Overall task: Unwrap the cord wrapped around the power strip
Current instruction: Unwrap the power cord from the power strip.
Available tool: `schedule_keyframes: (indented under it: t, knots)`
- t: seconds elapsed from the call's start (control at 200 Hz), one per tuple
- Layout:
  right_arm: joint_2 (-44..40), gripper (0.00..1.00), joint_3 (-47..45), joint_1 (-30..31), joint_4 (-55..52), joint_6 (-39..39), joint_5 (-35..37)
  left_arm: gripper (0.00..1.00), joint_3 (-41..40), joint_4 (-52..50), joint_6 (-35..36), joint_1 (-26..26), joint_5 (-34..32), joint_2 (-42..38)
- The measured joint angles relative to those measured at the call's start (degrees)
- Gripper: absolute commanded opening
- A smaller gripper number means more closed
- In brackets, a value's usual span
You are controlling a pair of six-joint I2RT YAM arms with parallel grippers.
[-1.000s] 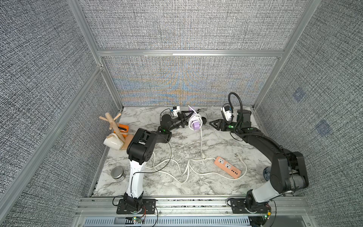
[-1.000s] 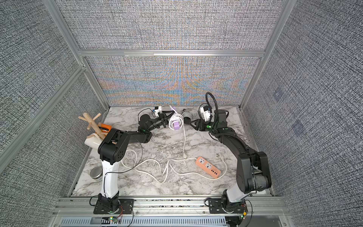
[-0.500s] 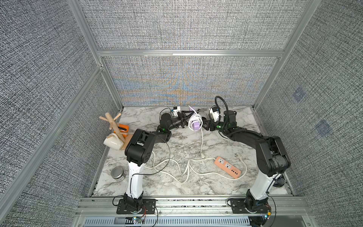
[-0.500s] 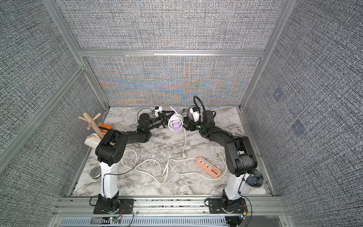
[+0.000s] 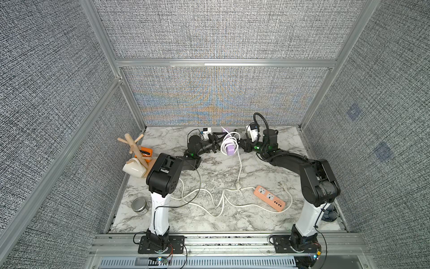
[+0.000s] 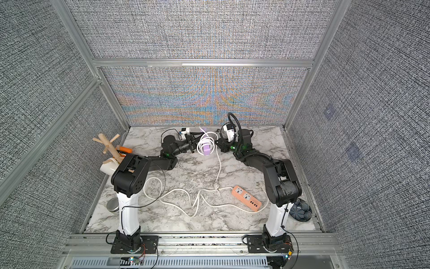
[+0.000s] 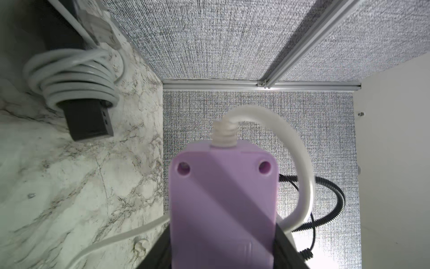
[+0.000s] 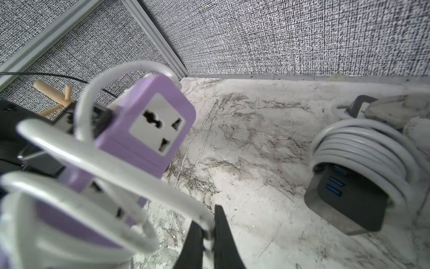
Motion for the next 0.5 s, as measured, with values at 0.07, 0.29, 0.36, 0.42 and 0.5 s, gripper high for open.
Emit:
schedule_keyframes:
  t: [0.07, 0.29, 0.36, 0.42, 0.5]
  knots:
    - [-1.6, 0.0, 1.27, -0.33, -3.56, -1.73, 0.44, 0.0, -0.59, -0.11, -0.42, 0.09, -1.99, 0.68]
    - [-8.63, 0.0, 6.75, 1.92, -16.37, -9.73, 3.04, 0.0, -0.76, -1.31, -0.55, -0.02, -9.2, 0.92]
    - [-10.88, 0.0, 7.91, 4.35, -20.17, -14.01, 3.91, 0.0, 0.13, -3.06, -0.61, 0.02, -11.89, 0.92]
    - [-12.09, 0.0, 8.13, 6.32, -22.97, -17.86, 5.07, 0.0, 1.2, -4.11, -0.61, 0.04, -13.84, 0.98]
    - [-12.39, 0.0, 7.58, 8.39, -26.51, -22.58, 6.51, 0.0, 2.91, -5.79, -0.59, 0.09, -15.74, 1.16]
